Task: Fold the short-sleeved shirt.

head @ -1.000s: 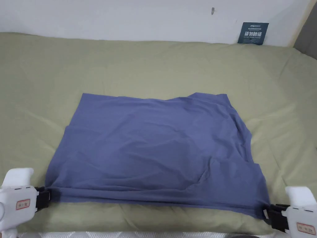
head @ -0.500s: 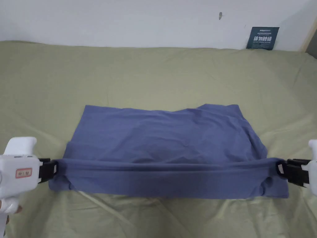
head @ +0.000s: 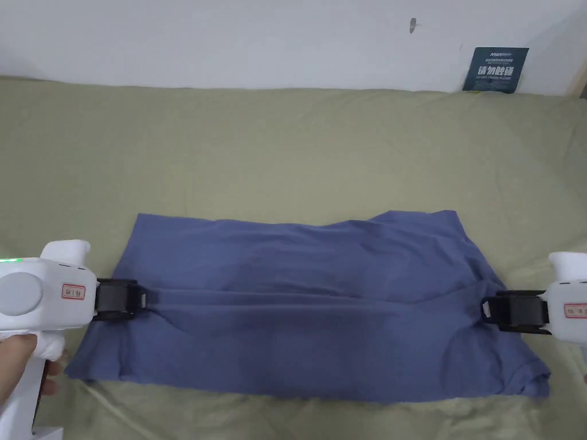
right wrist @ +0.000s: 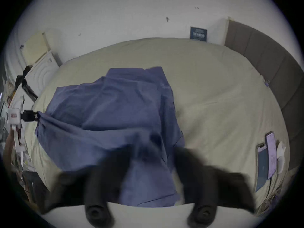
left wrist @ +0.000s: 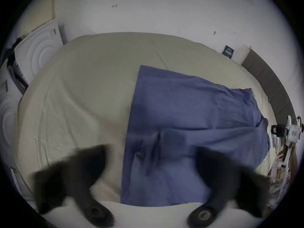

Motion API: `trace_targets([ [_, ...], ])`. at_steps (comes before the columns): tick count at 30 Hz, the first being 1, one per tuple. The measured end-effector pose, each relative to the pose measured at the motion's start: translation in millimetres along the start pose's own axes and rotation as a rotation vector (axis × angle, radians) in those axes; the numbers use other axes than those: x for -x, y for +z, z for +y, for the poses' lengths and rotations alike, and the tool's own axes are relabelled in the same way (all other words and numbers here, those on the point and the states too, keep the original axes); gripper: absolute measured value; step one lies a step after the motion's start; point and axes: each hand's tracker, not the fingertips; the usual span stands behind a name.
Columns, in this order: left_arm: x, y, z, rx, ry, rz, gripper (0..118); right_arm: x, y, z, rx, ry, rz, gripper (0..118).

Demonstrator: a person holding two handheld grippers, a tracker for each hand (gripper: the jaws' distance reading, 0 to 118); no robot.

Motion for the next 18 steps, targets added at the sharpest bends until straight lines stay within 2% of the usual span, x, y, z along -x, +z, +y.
trace_targets([
  [4,5,22,-30,-0.018,0.000,0.006,110,-1,23,-22,-0.026,-0.019,0.014,85],
  [5,6,31,-32,-0.033,-0.007,0.027,99,-1,28,-26,-0.035,-0.030,0.012,81],
  [8,10,49,-50,-0.060,0.012,0.050,76,2,44,-43,-0.075,-0.042,0.004,66],
  [9,15,52,-53,-0.055,0.022,0.044,22,4,47,-48,-0.091,-0.032,-0.010,25],
  [10,18,52,-56,-0.060,0.041,0.042,0,6,52,-51,-0.135,-0.030,-0.056,1],
  [12,18,52,-60,-0.024,0.053,0.003,0,7,54,-55,-0.079,-0.049,0.014,1],
  [14,20,48,-62,-0.026,0.055,-0.015,0,11,54,-58,-0.079,-0.036,0.000,1],
  [15,18,46,-62,-0.027,0.055,-0.016,5,13,53,-59,-0.078,-0.020,-0.004,1],
  [16,17,42,-59,-0.019,0.061,-0.023,41,14,53,-58,-0.071,-0.017,0.000,1],
  [17,20,32,-59,0.014,0.068,-0.020,92,16,53,-59,-0.069,-0.017,0.003,1],
  [18,18,23,-60,0.051,0.063,-0.011,118,14,50,-60,-0.070,-0.018,0.007,1],
])
